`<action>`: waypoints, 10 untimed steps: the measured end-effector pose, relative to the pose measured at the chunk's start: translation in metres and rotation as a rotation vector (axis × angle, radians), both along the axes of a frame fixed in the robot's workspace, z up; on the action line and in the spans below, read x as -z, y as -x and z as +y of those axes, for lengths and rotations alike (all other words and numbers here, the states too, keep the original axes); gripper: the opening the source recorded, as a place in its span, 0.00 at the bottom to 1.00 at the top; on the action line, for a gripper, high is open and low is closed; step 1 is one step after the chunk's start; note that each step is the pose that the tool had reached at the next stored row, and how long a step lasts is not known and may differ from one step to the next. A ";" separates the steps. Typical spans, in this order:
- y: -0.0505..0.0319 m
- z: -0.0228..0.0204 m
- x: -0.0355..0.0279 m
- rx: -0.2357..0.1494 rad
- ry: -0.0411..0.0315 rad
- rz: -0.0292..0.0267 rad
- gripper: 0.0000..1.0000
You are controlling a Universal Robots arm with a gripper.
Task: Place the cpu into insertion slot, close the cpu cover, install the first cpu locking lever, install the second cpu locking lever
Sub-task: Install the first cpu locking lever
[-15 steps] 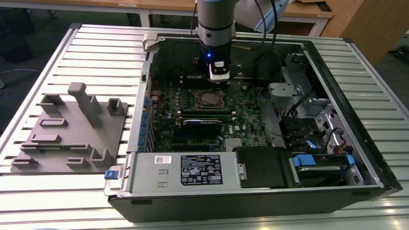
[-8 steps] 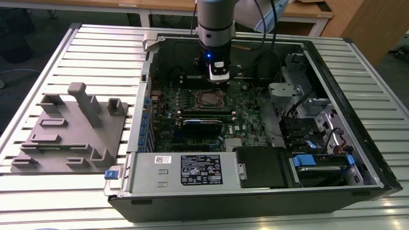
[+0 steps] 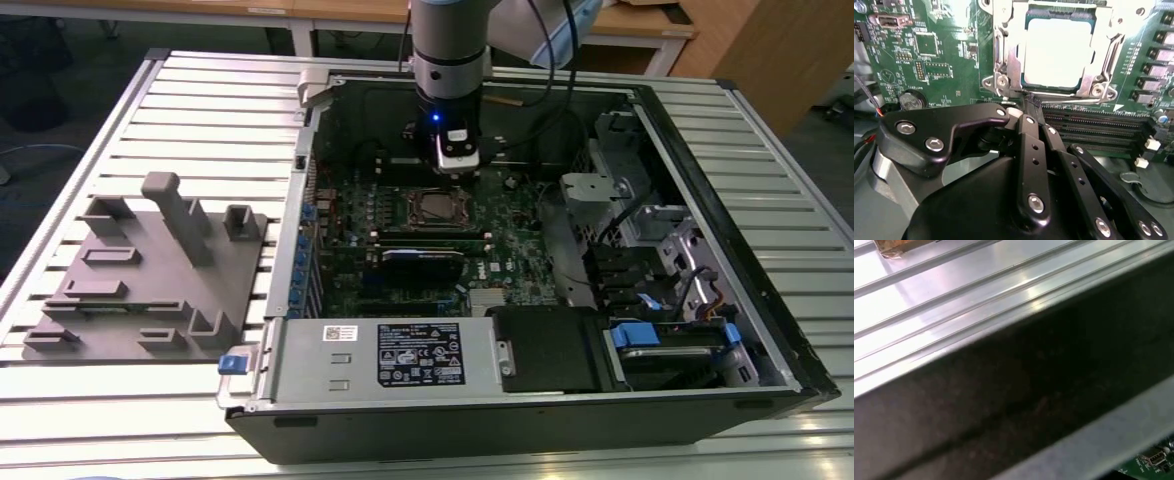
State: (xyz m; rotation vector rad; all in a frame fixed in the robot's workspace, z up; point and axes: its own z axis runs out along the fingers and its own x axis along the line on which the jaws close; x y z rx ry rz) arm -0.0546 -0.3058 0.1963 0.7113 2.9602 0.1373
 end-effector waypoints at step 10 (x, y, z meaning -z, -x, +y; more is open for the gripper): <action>0.0000 0.0001 -0.0061 0.000 -0.0008 -0.0002 0.11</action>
